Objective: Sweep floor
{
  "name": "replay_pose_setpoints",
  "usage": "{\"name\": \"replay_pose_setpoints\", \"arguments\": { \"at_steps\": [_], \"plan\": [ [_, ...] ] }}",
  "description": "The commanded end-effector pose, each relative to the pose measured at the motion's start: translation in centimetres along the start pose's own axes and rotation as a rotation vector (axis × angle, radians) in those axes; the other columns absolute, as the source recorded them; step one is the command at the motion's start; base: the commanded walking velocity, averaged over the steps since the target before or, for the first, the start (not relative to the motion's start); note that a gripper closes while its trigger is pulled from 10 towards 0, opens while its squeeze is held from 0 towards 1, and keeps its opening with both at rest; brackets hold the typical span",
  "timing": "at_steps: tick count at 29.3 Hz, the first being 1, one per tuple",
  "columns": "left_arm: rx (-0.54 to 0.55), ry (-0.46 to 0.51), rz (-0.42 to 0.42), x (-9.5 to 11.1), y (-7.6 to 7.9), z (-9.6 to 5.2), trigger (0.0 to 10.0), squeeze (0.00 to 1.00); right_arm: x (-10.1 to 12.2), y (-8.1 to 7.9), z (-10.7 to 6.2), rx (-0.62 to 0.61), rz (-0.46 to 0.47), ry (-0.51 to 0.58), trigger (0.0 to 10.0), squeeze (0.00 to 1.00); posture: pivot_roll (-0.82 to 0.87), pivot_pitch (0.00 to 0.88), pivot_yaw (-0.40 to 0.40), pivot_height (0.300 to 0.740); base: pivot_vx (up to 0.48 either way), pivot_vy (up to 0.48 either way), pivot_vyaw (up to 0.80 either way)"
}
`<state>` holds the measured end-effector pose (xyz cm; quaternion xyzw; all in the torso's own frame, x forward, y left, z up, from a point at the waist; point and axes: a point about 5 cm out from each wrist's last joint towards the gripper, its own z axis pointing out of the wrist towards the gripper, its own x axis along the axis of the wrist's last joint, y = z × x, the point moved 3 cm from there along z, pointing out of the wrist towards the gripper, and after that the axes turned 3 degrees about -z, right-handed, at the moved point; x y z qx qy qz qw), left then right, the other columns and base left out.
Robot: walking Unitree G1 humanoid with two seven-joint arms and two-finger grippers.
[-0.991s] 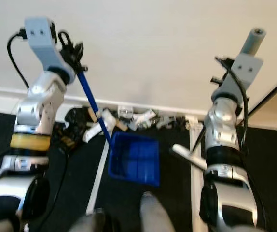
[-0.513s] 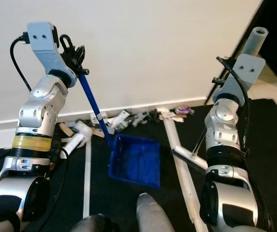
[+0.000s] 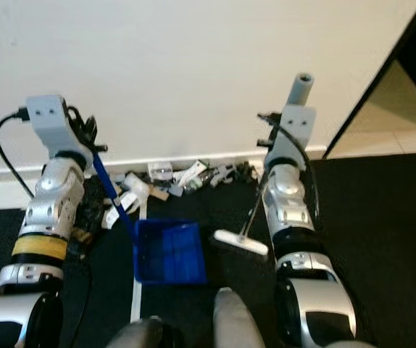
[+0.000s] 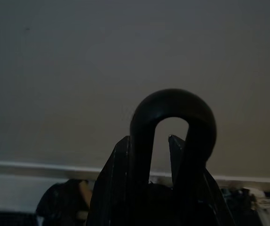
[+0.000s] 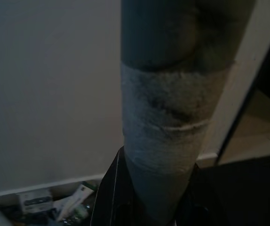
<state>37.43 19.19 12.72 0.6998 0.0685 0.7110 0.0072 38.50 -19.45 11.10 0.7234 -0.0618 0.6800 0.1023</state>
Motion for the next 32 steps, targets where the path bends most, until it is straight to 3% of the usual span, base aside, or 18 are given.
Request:
{"name": "replay_pose_setpoints", "arguments": {
  "at_steps": [1,3,10,15,16,18,26,32],
  "plan": [
    [0.039,0.035,-0.001,-0.1,-0.9,-0.3,10.0,0.00,0.6,-0.2,0.0,0.011,-0.024,0.040,10.0,0.00,-0.03,0.036,0.020,0.740,0.000,0.000,0.00],
    [0.136,0.046,0.088,-1.4,-2.6,-0.7,10.0,0.00,1.1,-0.5,0.2,0.022,-0.022,0.055,10.0,0.00,-0.04,0.038,0.011,0.740,0.000,0.000,0.00],
    [0.203,0.032,0.122,-2.3,-3.6,-0.8,10.0,0.00,1.5,0.0,0.4,0.024,-0.029,0.070,10.0,0.00,-0.06,0.047,-0.005,0.740,0.000,0.000,0.00],
    [0.201,0.000,0.116,-3.4,-3.6,-0.9,10.0,0.00,1.6,0.2,0.5,0.023,-0.037,0.072,10.0,0.00,-0.06,0.050,-0.005,0.740,0.000,0.000,0.00],
    [0.198,-0.051,0.120,-4.8,-3.7,-1.3,10.0,0.00,1.6,0.2,0.4,0.020,-0.037,0.074,10.0,0.00,-0.07,0.056,0.003,0.740,0.000,0.000,0.00],
    [0.198,-0.064,0.122,-5.2,-3.7,-1.5,10.0,0.00,1.6,0.2,0.4,0.018,-0.037,0.075,10.0,0.00,-0.07,0.058,0.005,0.740,0.000,0.000,0.00],
    [0.061,-0.190,0.222,-7.8,-4.2,-3.1,10.0,0.00,1.0,0.5,0.0,0.003,-0.028,0.071,10.0,0.00,-0.04,0.073,0.031,0.740,0.000,0.000,0.00],
    [0.032,-0.184,0.231,-7.2,-5.1,-3.3,10.0,0.00,1.0,0.5,0.0,-0.002,-0.023,0.069,10.0,0.00,-0.02,0.072,0.037,0.740,0.000,0.000,0.00]
  ]
}}
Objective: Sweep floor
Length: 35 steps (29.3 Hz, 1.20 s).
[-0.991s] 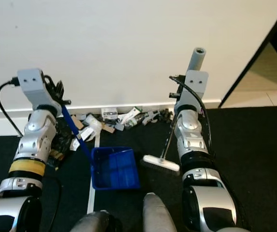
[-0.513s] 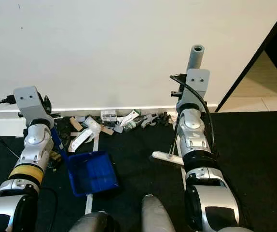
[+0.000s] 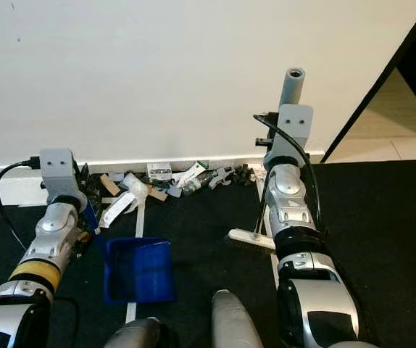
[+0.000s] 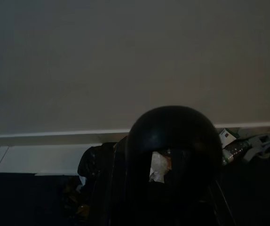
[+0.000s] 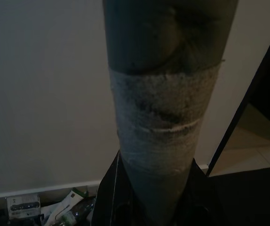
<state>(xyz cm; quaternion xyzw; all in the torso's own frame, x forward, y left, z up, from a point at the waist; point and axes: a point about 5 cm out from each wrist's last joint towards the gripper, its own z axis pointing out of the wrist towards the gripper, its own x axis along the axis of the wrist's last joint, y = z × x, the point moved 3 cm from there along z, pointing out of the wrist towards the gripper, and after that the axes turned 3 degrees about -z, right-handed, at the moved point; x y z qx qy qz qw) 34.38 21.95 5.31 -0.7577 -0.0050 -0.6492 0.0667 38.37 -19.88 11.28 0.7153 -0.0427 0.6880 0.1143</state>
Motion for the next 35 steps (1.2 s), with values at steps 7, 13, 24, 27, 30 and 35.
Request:
{"name": "replay_pose_setpoints", "arguments": {
  "at_steps": [7,13,24,27,30,35],
  "plan": [
    [0.024,-0.040,0.026,-0.6,-1.8,-0.4,10.0,1.00,1.0,0.0,0.3,-0.013,0.023,0.043,10.0,0.00,-0.01,0.072,0.036,0.740,0.000,0.000,0.00],
    [-0.042,-0.125,-0.012,-0.9,-1.5,-0.5,10.0,0.00,1.2,0.3,0.3,-0.019,0.023,0.048,10.0,0.00,-0.01,0.075,0.038,0.740,0.000,0.000,0.00],
    [-0.107,-0.309,-0.004,-1.8,-2.3,-0.7,10.0,0.00,1.1,0.4,0.2,-0.028,0.025,0.049,10.0,0.00,-0.01,0.072,0.048,0.740,0.000,0.000,0.00],
    [-0.101,-0.322,-0.006,-1.8,-2.8,-0.7,10.0,0.00,1.1,0.4,0.2,-0.029,0.028,0.048,10.0,0.00,-0.01,0.069,0.049,0.740,0.000,0.000,0.00],
    [-0.100,-0.340,-0.016,-2.0,-2.9,-0.8,5.6,0.00,1.1,0.4,0.2,-0.030,0.028,0.048,10.0,0.00,-0.01,0.067,0.048,0.740,0.000,0.000,0.00],
    [-0.099,-0.368,-0.014,-2.1,-3.2,-1.1,0.0,0.00,1.1,0.6,0.3,-0.032,0.026,0.050,10.0,0.00,-0.01,0.060,0.047,0.740,0.000,0.000,0.00]
  ]
}}
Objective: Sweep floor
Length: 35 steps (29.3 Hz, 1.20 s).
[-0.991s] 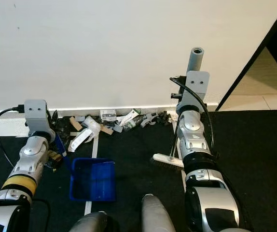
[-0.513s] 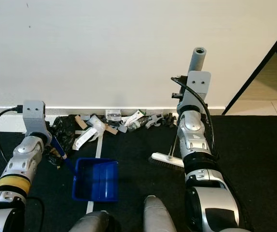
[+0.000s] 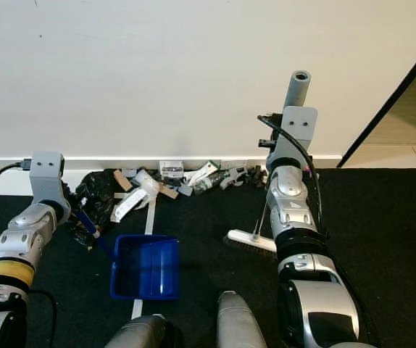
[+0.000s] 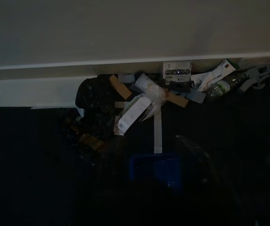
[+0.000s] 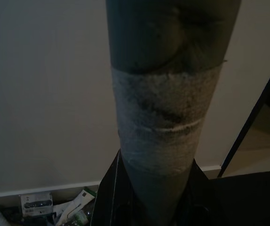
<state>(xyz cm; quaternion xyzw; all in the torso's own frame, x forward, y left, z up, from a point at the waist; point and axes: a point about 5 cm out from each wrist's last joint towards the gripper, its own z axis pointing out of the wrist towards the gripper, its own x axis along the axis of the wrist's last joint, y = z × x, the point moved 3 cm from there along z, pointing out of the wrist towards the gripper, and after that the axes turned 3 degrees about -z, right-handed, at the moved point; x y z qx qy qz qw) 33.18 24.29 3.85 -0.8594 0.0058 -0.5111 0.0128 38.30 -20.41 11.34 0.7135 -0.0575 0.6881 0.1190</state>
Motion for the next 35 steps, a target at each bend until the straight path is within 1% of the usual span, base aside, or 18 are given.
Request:
{"name": "replay_pose_setpoints", "arguments": {
  "at_steps": [1,6,8,10,16,17,19,20,21,22,24,25,26,27,31,35],
  "plan": [
    [0.013,-0.037,0.022,-0.5,-0.9,-0.4,0.0,0.00,1.2,0.1,0.2,-0.004,0.011,0.051,10.0,0.00,-0.01,0.060,0.047,0.740,0.000,0.000,0.00],
    [0.003,-0.072,0.044,-0.9,-0.7,-0.6,0.0,0.00,1.3,0.1,0.3,-0.001,0.009,0.053,10.0,0.00,-0.01,0.057,0.046,0.740,0.000,0.000,0.00],
    [0.002,-0.073,0.046,-0.9,-0.7,-0.6,0.0,0.00,1.3,0.1,0.3,-0.001,0.009,0.053,10.0,0.00,-0.01,0.057,0.046,0.740,0.000,0.000,0.00],
    [-0.014,-0.066,0.067,-1.0,-0.4,-0.7,0.0,0.00,1.3,0.1,0.3,-0.002,0.008,0.053,10.0,0.00,-0.01,0.053,0.045,0.740,0.000,0.000,0.00],
    [-0.032,-0.052,0.080,-0.9,-0.1,-0.9,0.0,0.00,1.3,0.2,0.3,-0.003,0.008,0.054,10.0,0.00,-0.01,0.052,0.046,0.740,0.000,0.000,0.00],
    [-0.016,-0.042,0.062,-0.8,-0.2,-0.9,0.0,0.00,1.3,0.2,0.3,-0.004,0.007,0.054,10.0,0.00,-0.01,0.052,0.048,0.740,0.000,0.000,0.00],
    [-0.018,-0.008,0.040,0.0,0.0,-0.9,0.0,0.00,1.2,0.2,0.2,-0.005,0.006,0.054,10.0,0.00,-0.02,0.053,0.048,0.740,0.000,0.000,0.00],
    [-0.018,-0.001,0.031,0.3,0.1,-1.0,8.1,0.00,1.2,0.3,0.2,-0.006,0.005,0.053,10.0,0.00,-0.02,0.054,0.048,0.740,0.000,0.000,0.00],
    [-0.025,0.006,0.020,0.5,0.3,-1.0,10.0,0.00,1.2,0.3,0.2,-0.007,0.005,0.053,10.0,0.00,-0.02,0.054,0.048,0.740,0.000,0.000,0.00],
    [-0.035,0.024,0.020,1.1,0.7,-1.1,10.0,0.00,1.2,0.3,0.2,-0.008,0.005,0.053,10.0,0.00,-0.02,0.055,0.048,0.740,0.000,0.000,0.00],
    [-0.021,0.081,0.057,2.4,0.9,-1.2,10.0,0.00,1.2,0.4,0.2,-0.008,0.004,0.053,10.0,0.00,-0.02,0.056,0.048,0.740,0.000,0.000,0.00],
    [-0.023,0.098,0.046,2.8,1.0,-1.3,10.0,0.00,1.2,0.4,0.2,-0.009,0.004,0.053,10.0,0.00,-0.02,0.056,0.050,0.740,0.000,0.000,0.00],
    [-0.026,0.114,0.019,3.3,1.1,-1.4,10.0,0.00,1.2,0.4,0.2,-0.009,0.004,0.054,10.0,0.00,-0.02,0.057,0.050,0.740,0.000,0.000,0.00],
    [-0.027,0.136,-0.030,4.1,1.1,-1.5,10.0,0.00,1.3,0.5,0.2,-0.011,0.004,0.055,10.0,0.00,-0.02,0.057,0.051,0.740,0.000,0.000,0.00],
    [-0.026,0.147,-0.045,4.6,1.0,-1.7,10.0,0.00,1.4,0.5,0.2,-0.013,0.005,0.058,10.0,0.00,-0.02,0.058,0.052,0.740,0.000,0.000,0.00],
    [-0.007,0.145,-0.010,5.0,0.9,-1.8,10.0,0.00,1.9,0.8,0.3,-0.022,0.015,0.074,10.0,0.00,-0.02,0.056,0.055,0.740,0.000,0.000,0.00]
  ]
}}
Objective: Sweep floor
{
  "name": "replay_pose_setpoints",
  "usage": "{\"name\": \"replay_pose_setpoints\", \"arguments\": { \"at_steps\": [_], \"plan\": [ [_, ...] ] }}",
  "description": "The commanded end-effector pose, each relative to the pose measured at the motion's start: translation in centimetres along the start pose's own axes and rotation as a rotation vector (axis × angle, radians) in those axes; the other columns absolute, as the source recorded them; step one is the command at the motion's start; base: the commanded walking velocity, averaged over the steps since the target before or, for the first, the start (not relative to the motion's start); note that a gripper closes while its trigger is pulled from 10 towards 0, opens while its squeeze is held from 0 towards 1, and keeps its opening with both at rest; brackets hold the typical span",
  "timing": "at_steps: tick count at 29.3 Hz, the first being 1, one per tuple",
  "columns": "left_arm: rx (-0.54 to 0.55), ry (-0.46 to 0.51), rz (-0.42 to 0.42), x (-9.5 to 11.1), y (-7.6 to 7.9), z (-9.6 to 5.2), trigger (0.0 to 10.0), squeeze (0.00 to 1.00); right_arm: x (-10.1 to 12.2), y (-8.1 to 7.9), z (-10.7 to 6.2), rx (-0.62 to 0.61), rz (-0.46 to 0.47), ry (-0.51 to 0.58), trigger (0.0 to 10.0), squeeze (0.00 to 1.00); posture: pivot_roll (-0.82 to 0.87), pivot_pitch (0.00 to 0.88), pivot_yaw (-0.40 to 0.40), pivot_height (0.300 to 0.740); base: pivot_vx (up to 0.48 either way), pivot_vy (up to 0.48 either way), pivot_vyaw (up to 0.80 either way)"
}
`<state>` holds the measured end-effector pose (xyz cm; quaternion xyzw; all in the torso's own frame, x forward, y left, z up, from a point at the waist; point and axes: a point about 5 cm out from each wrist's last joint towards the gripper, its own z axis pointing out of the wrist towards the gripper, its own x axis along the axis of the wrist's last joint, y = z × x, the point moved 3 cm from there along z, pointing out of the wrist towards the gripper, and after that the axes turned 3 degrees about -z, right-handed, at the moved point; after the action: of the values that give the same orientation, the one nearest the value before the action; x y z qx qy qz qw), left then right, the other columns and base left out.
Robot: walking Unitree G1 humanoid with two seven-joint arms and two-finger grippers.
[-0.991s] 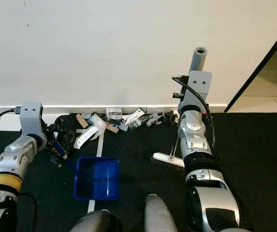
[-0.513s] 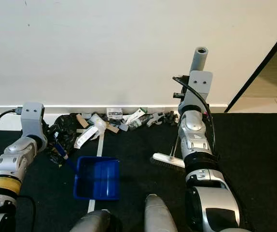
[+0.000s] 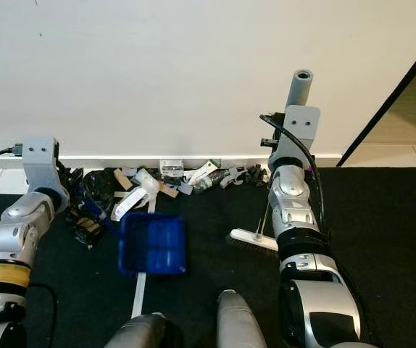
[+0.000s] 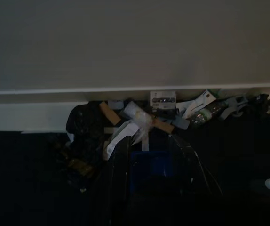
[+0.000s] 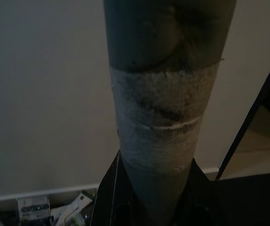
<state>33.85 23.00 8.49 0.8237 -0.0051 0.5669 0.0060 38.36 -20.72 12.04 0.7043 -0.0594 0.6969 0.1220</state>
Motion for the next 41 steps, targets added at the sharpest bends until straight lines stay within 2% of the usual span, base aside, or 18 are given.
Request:
{"name": "replay_pose_setpoints", "arguments": {
  "at_steps": [1,3,5,13,18,23,29,35,41],
  "plan": [
    [0.026,0.015,0.012,0.7,-0.2,-0.1,10.0,0.00,1.3,0.5,0.2,-0.015,0.015,0.052,10.0,0.00,-0.02,0.056,0.055,0.740,0.000,0.000,0.00],
    [0.031,0.016,0.011,0.7,-0.2,-0.1,10.0,0.00,1.3,0.6,0.2,-0.016,0.017,0.054,10.0,0.00,-0.02,0.056,0.056,0.740,0.000,0.000,0.00],
    [0.087,-0.009,-0.002,0.2,-0.6,0.1,10.0,0.00,1.2,0.7,0.3,-0.018,0.031,0.052,10.0,0.00,-0.02,0.055,0.056,0.740,0.000,0.000,0.00],
    [0.097,-0.005,0.031,0.2,-0.2,0.2,10.0,0.00,-0.1,1.3,0.1,-0.047,0.026,0.011,10.0,0.00,-0.02,0.053,0.053,0.740,0.000,0.000,0.00],
    [0.105,0.000,0.042,0.4,-0.1,0.2,10.0,0.00,-1.2,-0.2,-0.2,0.010,0.074,-0.035,10.0,0.00,-0.02,0.052,0.052,0.740,0.000,0.000,0.00],
    [0.095,0.018,0.024,0.9,0.4,0.2,10.0,0.00,-1.4,-1.9,-0.7,0.060,0.067,-0.028,10.0,0.00,-0.01,0.052,0.049,0.740,0.000,0.000,0.00],
    [0.079,0.031,-0.003,1.4,1.3,0.3,10.0,0.00,-1.1,-2.4,-0.5,0.073,0.070,-0.021,10.0,0.00,-0.02,0.051,0.047,0.740,0.000,0.000,0.00],
    [0.056,0.034,-0.009,1.4,2.2,0.3,10.0,0.00,-2.2,-2.9,-1.0,0.096,0.053,-0.048,10.0,0.00,-0.01,0.049,0.047,0.740,0.000,0.000,0.00],
    [0.055,0.023,-0.016,1.3,2.3,0.3,10.0,0.00,-1.6,-2.7,-0.8,0.088,0.035,-0.016,10.0,0.00,-0.01,0.047,0.050,0.740,0.000,0.000,0.00]
  ]
}}
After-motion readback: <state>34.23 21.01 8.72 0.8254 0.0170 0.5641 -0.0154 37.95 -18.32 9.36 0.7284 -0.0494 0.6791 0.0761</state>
